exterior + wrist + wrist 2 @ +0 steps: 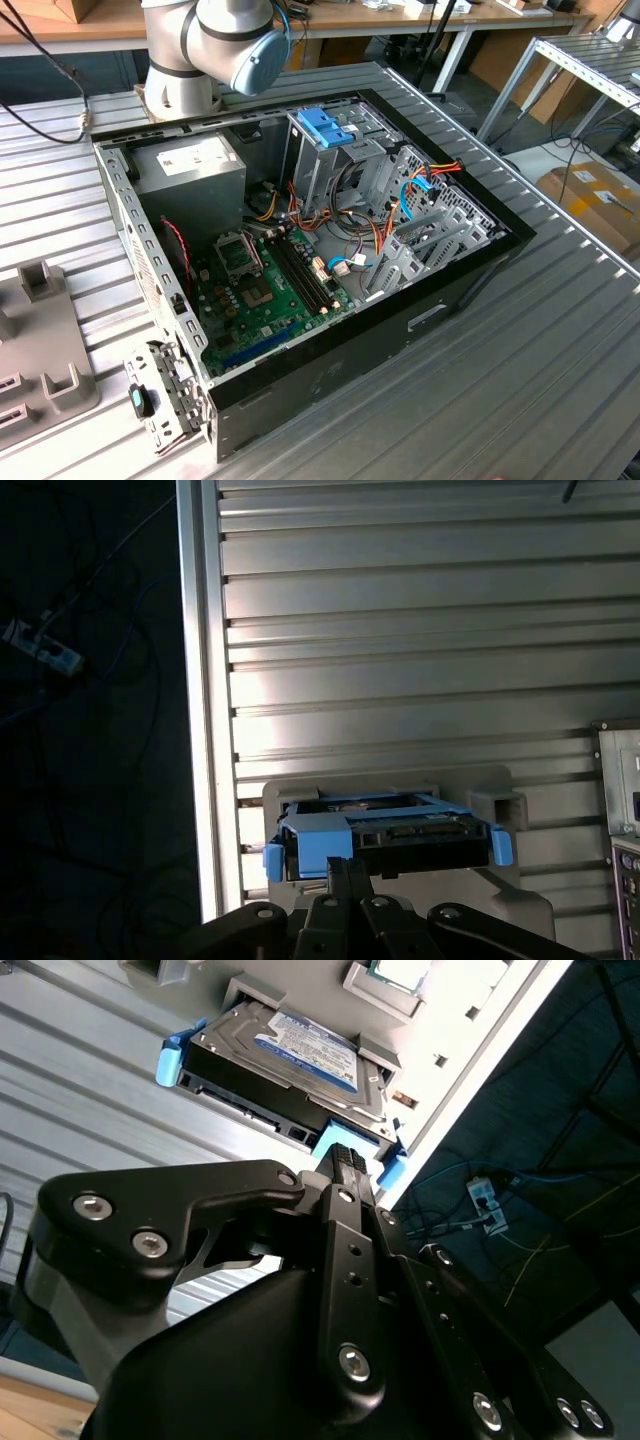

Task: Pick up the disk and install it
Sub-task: 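Reach for the disk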

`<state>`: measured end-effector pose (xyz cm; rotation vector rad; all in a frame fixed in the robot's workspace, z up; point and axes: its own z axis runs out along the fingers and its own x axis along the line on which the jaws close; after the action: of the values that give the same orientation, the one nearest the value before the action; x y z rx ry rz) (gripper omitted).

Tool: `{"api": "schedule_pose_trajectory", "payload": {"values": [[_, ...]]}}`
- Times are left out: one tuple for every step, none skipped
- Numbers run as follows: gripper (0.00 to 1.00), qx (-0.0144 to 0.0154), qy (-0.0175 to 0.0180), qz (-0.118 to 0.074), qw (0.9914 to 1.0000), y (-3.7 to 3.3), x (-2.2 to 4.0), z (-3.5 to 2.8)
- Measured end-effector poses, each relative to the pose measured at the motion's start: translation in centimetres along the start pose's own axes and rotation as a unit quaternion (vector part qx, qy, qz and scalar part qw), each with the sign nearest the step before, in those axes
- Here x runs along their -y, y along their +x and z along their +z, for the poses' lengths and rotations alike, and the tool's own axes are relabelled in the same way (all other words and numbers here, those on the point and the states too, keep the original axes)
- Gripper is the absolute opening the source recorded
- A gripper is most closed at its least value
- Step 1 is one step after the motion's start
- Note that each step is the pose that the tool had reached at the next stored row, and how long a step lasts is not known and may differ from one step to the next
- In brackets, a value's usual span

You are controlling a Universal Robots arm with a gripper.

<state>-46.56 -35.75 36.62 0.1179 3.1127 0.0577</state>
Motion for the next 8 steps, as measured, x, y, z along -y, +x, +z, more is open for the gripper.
{"api": "schedule_pose_trajectory", "payload": {"values": [[0.11, 0.0001, -0.0001, 0.000, 1.00000, 0.00, 0.00, 0.01], [0.11, 0.0001, -0.0001, 0.000, 1.00000, 0.00, 0.00, 0.02], [0.11, 0.0001, 0.0000, 0.000, 1.00000, 0.00, 0.00, 0.02], [0.11, -0.0027, 0.0001, 0.000, 1.00000, 0.01, -0.01, 0.05], [0.11, -0.0058, 0.0004, 0.000, 0.99998, 0.00, 0.00, 0.05], [0.11, -0.0091, 0.0006, 0.000, 0.99996, 0.00, 0.00, 0.08], [0.11, -0.0147, 0.0010, 0.001, 0.99989, 0.00, 0.00, 0.12], [0.11, -0.0178, 0.0013, 0.001, 0.99984, 0.01, 0.00, 0.15]]}}
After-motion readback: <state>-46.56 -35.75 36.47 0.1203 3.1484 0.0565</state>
